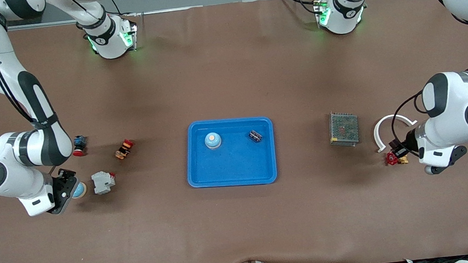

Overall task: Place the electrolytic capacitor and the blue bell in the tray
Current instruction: 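Grasp the second capacitor with the left gripper while the right gripper grasps the bell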

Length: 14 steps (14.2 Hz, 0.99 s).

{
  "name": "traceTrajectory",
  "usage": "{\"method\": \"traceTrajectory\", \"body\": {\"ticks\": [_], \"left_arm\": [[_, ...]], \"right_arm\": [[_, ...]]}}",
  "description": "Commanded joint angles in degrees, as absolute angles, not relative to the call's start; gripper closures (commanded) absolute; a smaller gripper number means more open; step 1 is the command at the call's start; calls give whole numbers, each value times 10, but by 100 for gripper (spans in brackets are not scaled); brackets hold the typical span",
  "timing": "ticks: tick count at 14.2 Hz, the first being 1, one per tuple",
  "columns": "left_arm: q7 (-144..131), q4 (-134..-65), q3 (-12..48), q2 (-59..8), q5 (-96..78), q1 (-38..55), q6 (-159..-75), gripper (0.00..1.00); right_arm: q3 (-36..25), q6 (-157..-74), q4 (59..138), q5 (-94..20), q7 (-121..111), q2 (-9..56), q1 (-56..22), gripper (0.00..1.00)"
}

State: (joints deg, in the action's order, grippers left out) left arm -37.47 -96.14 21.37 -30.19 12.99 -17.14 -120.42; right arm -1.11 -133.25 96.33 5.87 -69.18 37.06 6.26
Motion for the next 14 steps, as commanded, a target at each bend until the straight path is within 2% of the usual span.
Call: {"method": "traceTrajectory", "body": {"ticks": [1,7,11,14], "left_arm": [[-448,-927,215,-302,141,-122,-1163,100],[-642,-888,215,-311,127,20,-1158,100],[-729,-858,214,-343,127,89,-1159,100],[-779,-810,214,-380,127,131,-1165,100]], "right_arm": [[21,-1345,986,62,-714,368,100,0],[38,-1385,1018,60,-722,371,121,0],[38,-1407,1027,60,-722,378,122,0],[38,-1417,1027,60,-722,382,124,0]]}}
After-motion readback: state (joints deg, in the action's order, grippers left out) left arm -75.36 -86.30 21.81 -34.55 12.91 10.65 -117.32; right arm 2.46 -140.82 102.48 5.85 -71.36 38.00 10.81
